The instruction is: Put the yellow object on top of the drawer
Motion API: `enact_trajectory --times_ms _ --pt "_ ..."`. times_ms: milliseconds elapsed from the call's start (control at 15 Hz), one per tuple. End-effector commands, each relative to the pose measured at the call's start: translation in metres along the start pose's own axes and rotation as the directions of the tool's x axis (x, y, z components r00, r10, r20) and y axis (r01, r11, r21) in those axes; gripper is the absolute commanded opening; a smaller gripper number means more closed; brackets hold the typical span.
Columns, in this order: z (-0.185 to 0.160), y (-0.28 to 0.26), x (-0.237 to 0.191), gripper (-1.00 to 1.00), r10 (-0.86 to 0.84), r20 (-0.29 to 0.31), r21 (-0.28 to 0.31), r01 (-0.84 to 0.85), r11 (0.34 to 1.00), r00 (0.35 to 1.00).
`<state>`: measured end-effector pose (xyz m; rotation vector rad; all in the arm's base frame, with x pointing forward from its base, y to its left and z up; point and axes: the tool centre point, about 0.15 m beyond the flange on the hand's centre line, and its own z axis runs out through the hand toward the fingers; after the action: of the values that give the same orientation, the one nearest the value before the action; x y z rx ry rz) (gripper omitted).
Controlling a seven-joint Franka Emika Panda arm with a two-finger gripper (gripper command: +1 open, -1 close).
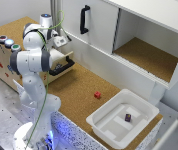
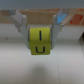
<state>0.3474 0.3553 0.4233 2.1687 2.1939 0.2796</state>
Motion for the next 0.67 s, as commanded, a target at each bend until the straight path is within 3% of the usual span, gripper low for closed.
enact_trajectory --times_ms 0,133,267,467,600 --pt "-0.071 0.03 0.072 -1.0 -0.026 0.14 -0.052 0.034 0.998 0.99" --pt "-0.077 0.036 0.091 -1.0 -0.055 0.141 -0.065 0.065 0.996 0.988" --pt "-0.065 0.036 0.098 -1.0 -0.056 0.122 -0.032 0.06 0.998 0.991" --pt "-0.036 0.026 0.104 -1.0 -0.054 0.063 0.069 0.05 0.996 0.997" --pt "-0.024 0.021 0.108 -1.0 -0.053 0.056 0.101 0.047 0.994 0.997"
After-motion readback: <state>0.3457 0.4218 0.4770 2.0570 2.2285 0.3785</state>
